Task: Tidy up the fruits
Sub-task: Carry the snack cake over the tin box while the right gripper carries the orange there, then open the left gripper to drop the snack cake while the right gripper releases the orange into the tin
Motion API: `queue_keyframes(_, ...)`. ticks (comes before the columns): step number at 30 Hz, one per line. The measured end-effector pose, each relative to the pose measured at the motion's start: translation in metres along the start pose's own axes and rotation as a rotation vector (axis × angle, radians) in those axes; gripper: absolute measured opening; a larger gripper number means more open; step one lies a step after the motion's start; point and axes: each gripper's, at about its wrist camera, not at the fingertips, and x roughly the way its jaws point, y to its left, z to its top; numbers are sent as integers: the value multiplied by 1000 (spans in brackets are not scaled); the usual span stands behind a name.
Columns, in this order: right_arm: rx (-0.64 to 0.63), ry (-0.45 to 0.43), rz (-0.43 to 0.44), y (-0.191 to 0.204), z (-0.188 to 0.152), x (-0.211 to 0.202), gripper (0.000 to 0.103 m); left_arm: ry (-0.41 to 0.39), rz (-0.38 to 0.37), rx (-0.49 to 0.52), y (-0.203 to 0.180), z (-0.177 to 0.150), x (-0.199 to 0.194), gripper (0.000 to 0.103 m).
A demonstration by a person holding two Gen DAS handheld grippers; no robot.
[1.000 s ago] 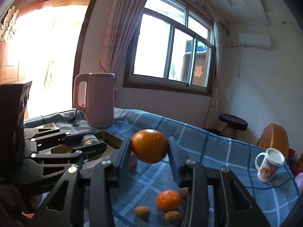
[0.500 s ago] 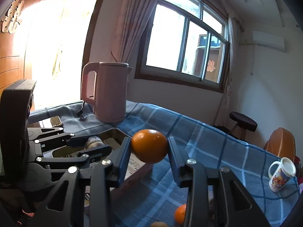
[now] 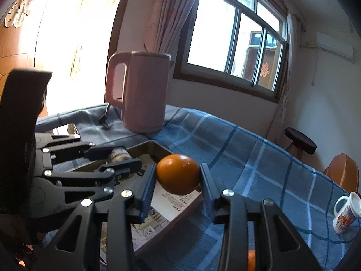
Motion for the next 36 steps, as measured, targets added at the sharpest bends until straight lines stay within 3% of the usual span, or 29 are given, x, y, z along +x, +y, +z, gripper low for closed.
queue_keyframes(30, 6, 174, 54, 12, -17, 50, 42, 125, 36, 38, 13, -3, 31, 32)
queue_keyframes(33, 26, 178, 56, 10, -19, 50, 44, 118, 63, 41, 13, -4, 29, 40)
queue_keyframes(36, 51, 167, 41, 4, -20, 47, 59, 90, 73, 21, 16, -4, 21, 52)
